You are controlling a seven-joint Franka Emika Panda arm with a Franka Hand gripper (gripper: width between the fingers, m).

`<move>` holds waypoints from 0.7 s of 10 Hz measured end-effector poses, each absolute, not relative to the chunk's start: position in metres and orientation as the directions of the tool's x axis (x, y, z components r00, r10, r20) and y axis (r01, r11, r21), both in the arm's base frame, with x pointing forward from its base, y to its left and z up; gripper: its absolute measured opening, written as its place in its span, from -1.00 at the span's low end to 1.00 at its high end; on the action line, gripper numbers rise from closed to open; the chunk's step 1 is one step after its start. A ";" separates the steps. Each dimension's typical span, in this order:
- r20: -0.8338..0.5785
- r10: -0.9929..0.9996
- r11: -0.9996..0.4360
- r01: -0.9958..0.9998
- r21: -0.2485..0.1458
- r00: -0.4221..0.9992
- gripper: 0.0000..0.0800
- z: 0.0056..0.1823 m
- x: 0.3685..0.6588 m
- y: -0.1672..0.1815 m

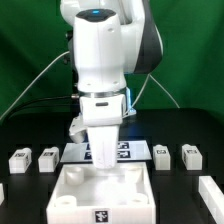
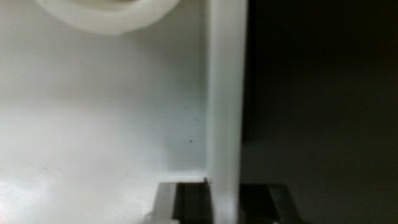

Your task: Assemble one leg

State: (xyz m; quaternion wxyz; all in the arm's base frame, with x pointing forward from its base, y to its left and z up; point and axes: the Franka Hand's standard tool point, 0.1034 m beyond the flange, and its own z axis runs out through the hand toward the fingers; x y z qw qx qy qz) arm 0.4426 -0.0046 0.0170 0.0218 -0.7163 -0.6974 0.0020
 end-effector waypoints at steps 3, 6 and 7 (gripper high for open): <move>0.053 0.999 0.005 1.000 -0.016 -0.004 -0.85 0.017 0.466 0.031; 0.078 0.997 -0.001 1.000 0.004 0.001 -0.85 0.016 0.487 0.060; 0.082 0.997 -0.006 1.000 0.007 0.005 -0.85 0.017 0.493 0.065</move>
Offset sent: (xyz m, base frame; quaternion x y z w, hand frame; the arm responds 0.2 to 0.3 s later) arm 0.0370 0.0546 -0.0054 -0.0161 0.0473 -0.0270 0.9984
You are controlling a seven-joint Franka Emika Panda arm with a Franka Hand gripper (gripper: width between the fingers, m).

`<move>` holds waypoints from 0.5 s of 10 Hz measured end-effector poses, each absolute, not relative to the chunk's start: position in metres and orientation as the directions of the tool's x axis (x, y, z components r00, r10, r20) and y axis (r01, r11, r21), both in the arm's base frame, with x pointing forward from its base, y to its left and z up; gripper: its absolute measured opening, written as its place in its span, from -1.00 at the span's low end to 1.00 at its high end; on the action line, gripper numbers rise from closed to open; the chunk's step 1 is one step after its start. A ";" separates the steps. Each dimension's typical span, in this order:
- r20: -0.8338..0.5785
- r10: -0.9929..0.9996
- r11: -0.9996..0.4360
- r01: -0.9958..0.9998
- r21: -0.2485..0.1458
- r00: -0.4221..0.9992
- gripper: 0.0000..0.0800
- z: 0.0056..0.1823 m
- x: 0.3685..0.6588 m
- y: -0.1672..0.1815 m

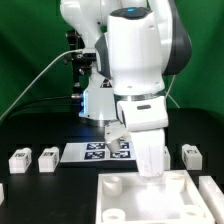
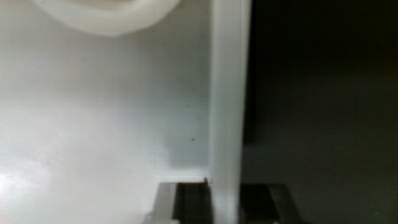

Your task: Assemble one leg

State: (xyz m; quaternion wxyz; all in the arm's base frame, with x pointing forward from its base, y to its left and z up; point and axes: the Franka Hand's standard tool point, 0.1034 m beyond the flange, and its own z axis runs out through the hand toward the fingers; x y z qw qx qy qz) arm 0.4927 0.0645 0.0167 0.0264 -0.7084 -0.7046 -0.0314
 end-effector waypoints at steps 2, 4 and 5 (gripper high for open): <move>0.080 0.996 -0.040 0.999 -0.013 0.041 -0.85 0.015 0.496 0.077; 0.074 0.996 -0.047 0.999 -0.014 0.048 -0.85 0.015 0.496 0.077; 0.071 0.997 -0.044 0.999 -0.014 0.044 -0.85 0.015 0.496 0.076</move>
Offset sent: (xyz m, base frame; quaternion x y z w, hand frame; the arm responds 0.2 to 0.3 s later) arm 0.0206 0.0263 -0.0054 -0.0263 0.0023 0.0054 0.9996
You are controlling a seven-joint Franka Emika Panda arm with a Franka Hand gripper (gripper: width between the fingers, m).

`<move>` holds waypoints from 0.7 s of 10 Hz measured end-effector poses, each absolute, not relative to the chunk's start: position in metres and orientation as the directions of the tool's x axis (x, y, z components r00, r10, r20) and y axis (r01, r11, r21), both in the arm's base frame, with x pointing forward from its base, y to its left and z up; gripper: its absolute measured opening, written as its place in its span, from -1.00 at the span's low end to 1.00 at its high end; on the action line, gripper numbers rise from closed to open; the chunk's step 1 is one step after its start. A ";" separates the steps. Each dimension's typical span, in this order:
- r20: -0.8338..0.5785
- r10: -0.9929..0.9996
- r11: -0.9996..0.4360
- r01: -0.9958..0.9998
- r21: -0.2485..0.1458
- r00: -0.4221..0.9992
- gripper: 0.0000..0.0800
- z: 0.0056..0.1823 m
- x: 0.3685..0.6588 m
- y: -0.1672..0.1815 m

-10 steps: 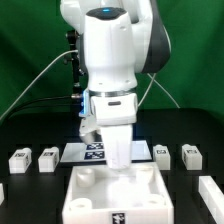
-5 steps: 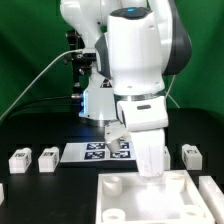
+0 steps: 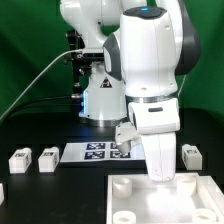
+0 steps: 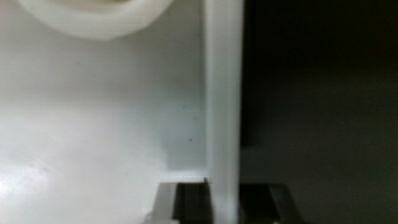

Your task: Assemble one leg

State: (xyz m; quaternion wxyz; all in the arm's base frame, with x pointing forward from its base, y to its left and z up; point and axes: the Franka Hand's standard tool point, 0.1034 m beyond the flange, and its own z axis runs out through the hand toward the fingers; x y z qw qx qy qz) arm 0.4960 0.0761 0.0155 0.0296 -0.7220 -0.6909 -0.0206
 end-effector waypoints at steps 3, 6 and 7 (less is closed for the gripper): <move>0.071 0.996 -0.045 0.999 -0.015 0.046 -0.84 0.015 0.496 0.076; 0.071 0.996 -0.047 0.999 -0.015 0.048 0.18 0.015 0.496 0.075; 0.071 0.996 -0.047 0.999 -0.015 0.048 0.50 0.015 0.496 0.074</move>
Offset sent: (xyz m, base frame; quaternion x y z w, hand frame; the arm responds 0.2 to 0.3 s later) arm 0.0000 0.0000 0.0000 0.0000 0.0000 0.0000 1.0000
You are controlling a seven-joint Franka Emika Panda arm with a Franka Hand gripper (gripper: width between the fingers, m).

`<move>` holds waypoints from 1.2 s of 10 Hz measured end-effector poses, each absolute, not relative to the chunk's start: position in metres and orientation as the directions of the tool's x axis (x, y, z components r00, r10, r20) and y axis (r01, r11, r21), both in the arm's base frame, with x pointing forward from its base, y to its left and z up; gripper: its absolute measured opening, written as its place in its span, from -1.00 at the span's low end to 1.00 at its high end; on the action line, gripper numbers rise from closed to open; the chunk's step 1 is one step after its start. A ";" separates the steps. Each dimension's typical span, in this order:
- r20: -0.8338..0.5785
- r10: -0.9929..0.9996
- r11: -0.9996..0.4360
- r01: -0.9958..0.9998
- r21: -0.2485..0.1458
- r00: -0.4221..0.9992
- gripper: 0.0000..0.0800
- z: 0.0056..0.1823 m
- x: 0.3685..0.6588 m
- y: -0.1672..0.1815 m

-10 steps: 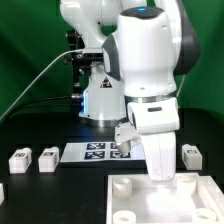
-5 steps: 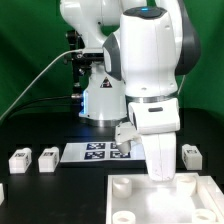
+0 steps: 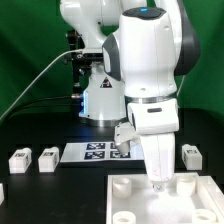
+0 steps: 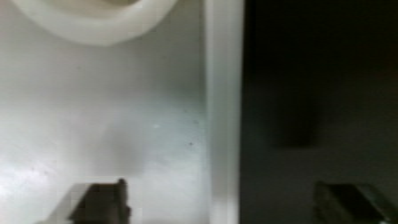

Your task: Assemble one leg

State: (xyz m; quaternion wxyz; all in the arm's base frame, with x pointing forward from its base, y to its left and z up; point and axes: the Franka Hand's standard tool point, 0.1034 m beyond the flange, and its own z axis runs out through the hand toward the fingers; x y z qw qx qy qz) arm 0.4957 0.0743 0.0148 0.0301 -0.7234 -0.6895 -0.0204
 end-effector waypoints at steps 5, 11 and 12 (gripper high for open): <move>0.071 0.996 -0.048 0.999 -0.016 0.049 0.62 0.015 0.496 0.074; 0.067 0.988 -0.143 0.990 0.007 0.142 0.62 0.033 0.500 0.073; 0.064 0.976 -0.208 0.978 0.004 0.208 0.62 0.045 0.499 0.081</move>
Offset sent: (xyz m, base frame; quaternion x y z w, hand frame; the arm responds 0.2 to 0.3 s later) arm 0.0000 0.0000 0.0000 0.0000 0.0000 0.0000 1.0000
